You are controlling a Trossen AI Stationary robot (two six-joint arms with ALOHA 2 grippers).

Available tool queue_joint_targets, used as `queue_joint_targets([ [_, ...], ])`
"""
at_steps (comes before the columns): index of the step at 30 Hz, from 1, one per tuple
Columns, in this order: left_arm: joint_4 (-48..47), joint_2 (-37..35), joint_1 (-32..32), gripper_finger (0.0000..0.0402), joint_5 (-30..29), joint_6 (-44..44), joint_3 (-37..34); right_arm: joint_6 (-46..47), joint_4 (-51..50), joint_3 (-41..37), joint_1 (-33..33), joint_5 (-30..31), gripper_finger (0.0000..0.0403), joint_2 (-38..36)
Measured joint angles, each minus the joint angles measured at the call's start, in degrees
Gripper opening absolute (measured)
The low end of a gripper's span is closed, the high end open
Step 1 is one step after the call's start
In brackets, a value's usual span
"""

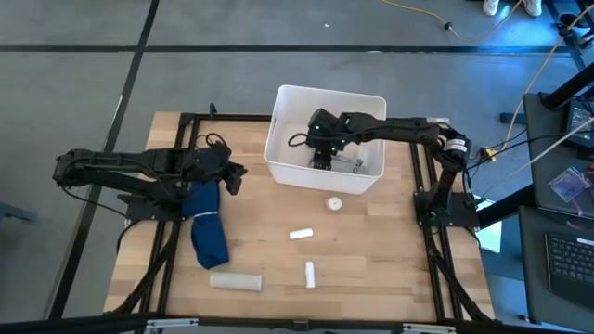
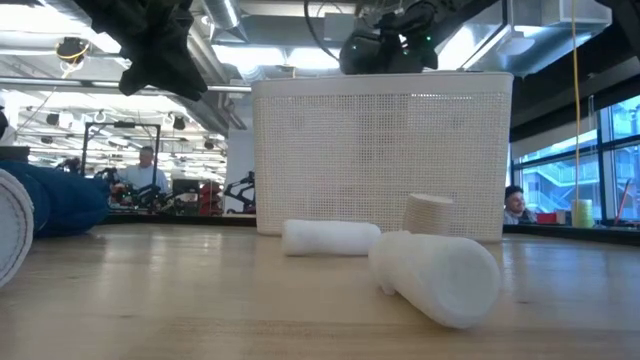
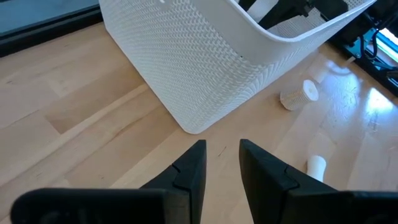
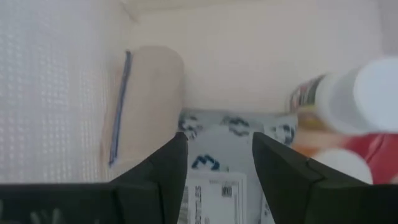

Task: Pick & place medical supplies in basket/bin
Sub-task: Put the top bandage in the white bin

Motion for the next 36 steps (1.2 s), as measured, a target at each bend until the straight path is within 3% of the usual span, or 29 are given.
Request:
queue_joint_targets([
  [4, 0.00, 0.00, 0.01, 0.0090, 0.00, 0.00, 0.00, -1.36, 0.76, 0.00, 0.21, -0.06, 0.0181, 0.00],
  [13, 0.00, 0.02, 0.02, 0.0090, -0.08, 0.04, 0.00, -5.76, -10.91, 0.04, 1.49, -1.16, 0.0182, 0.54],
  [26, 0.00, 0.04, 0.02, 0.0090, 0.04, 0.07, 0.00, -5.85, -7.38, 0.22, 2.15, -9.45, 0.0182, 8.35],
  [36, -0.02, 0.04, 0.02, 0.0090, 0.00, 0.24, 0.00, -1.42, -1.85, 0.02, 2.18, -13.34, 0.0181, 7.65],
])
